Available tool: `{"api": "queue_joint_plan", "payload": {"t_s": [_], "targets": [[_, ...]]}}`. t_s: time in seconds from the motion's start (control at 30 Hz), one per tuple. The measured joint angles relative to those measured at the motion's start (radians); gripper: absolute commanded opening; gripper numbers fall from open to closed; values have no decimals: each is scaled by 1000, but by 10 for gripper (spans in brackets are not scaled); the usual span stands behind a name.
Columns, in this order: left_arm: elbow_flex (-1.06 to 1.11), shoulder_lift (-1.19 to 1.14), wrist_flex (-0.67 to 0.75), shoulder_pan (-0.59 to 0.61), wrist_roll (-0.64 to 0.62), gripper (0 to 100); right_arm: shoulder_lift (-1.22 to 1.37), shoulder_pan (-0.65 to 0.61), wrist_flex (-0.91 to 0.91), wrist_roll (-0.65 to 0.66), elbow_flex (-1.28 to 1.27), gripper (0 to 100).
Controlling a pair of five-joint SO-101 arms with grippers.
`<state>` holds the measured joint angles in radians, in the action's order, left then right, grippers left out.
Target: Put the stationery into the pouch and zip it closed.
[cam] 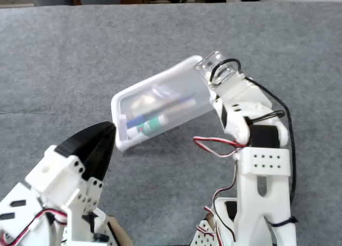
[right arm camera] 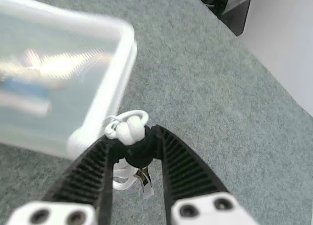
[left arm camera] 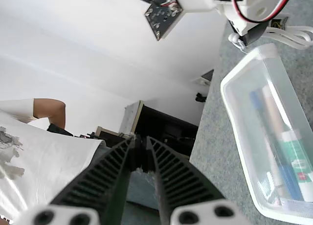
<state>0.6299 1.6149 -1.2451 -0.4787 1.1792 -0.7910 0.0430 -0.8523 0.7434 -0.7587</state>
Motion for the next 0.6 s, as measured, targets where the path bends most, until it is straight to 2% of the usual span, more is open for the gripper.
{"api": "queue_joint_plan", "payload": {"t_s": [0.1,0.23,0.47,0.6], "targets": [[0,-2,0,0,0,28,0,-2,0,0,2,12],[20,-2,23,63,0,28,0,-8,-23,0,2,12],[235,-2,272,224,0,28,0,-57,-149,0,2,12],[313,-2,319,252,-37,28,0,-107,-258,-25,2,20]]}}
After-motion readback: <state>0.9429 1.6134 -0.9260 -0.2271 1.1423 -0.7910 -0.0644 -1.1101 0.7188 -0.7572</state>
